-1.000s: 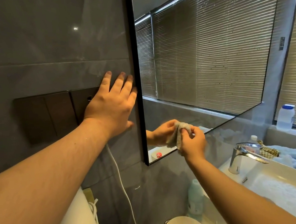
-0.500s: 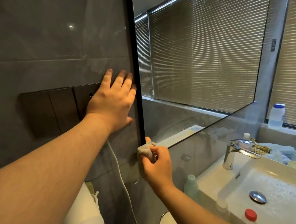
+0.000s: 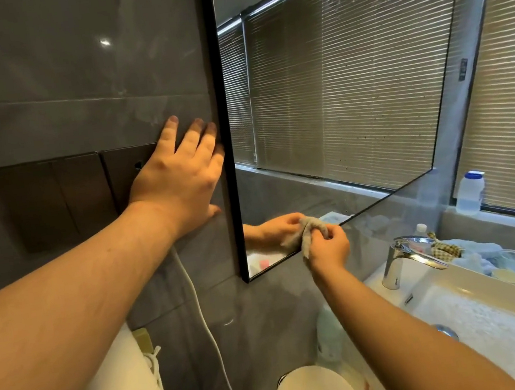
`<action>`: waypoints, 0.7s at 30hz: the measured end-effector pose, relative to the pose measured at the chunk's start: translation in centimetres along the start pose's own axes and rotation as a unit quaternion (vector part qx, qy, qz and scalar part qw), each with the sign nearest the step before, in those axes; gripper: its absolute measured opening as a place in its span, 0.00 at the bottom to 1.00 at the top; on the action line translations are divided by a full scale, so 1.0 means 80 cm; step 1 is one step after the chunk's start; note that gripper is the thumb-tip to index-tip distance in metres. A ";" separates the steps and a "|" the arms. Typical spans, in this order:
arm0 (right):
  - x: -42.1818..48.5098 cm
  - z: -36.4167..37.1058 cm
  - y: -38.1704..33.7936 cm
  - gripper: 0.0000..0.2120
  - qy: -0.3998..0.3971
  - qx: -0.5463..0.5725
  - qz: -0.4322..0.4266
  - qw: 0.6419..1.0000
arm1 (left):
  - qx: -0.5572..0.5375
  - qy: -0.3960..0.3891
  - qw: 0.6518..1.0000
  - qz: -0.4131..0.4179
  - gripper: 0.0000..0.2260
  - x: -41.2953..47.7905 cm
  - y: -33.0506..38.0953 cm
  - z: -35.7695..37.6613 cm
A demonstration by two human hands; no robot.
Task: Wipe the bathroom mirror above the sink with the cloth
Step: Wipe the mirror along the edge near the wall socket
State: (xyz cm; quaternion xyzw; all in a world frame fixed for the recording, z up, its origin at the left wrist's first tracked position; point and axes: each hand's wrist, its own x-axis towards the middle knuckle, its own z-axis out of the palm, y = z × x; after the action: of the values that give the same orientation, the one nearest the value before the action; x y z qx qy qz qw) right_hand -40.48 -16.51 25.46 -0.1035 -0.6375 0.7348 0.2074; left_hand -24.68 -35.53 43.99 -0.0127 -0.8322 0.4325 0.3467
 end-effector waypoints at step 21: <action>-0.062 0.030 0.003 0.08 0.007 0.037 0.033 0.999 | -0.027 0.025 0.999 0.009 0.40 0.004 0.000 0.011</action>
State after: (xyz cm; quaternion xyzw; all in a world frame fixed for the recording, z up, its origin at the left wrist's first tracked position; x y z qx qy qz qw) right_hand -37.12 -20.84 25.04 -0.1219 -0.6044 0.7638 0.1911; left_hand -25.42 -36.03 43.80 -0.0405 -0.8347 0.4123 0.3627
